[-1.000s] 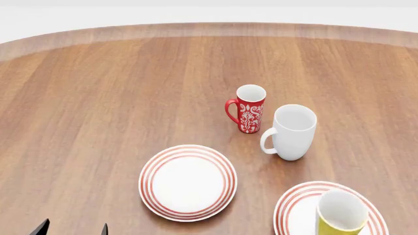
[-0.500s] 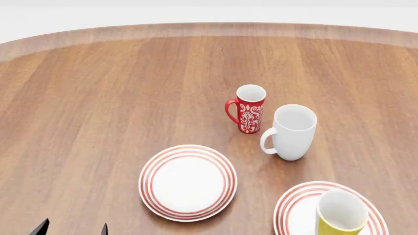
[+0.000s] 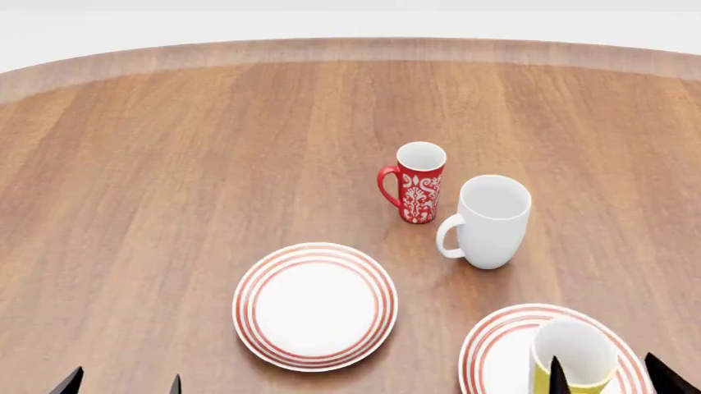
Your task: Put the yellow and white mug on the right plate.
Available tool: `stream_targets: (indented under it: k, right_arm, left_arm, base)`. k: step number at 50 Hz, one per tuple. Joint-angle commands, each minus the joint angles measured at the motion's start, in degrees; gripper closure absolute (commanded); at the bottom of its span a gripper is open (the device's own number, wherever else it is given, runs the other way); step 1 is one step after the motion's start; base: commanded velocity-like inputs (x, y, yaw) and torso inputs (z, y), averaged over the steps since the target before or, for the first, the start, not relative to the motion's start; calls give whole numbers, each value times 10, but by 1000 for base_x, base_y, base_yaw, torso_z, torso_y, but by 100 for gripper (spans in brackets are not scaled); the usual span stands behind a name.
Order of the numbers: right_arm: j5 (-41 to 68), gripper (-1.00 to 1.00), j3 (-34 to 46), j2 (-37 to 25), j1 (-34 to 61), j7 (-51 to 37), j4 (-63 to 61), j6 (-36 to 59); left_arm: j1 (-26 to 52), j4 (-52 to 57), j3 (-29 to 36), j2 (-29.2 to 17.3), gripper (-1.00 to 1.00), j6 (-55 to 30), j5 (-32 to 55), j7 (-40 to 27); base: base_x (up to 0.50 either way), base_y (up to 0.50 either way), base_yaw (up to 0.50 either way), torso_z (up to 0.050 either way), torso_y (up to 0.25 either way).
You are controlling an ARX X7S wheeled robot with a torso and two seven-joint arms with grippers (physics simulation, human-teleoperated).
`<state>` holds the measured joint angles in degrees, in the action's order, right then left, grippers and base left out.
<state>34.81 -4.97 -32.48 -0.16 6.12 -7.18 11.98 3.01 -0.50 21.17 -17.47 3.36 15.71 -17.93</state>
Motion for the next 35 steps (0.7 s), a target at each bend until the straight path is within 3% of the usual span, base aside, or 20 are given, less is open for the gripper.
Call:
stream_targets:
  k: [1,14,35]
  right_arm:
    - [17,-100,-18,-26,-53,-36,-176,14]
    - [51,-100,-11,-35,-83,-50,-321,25]
    - [80,-100,-37,20,-168,-26,-374,-65]
  left_arm:
    - [0,2,1,-2,-100,0,1,-2]
    - [-2,7,3,-4,-100,0,3,-4]
    - [-2,19,1,-7,-100,-3,15,-6]
  base:
    - [0,0,0,0,0]
    - [0,0,0,0,0]
    - [0,0,0,0,0]
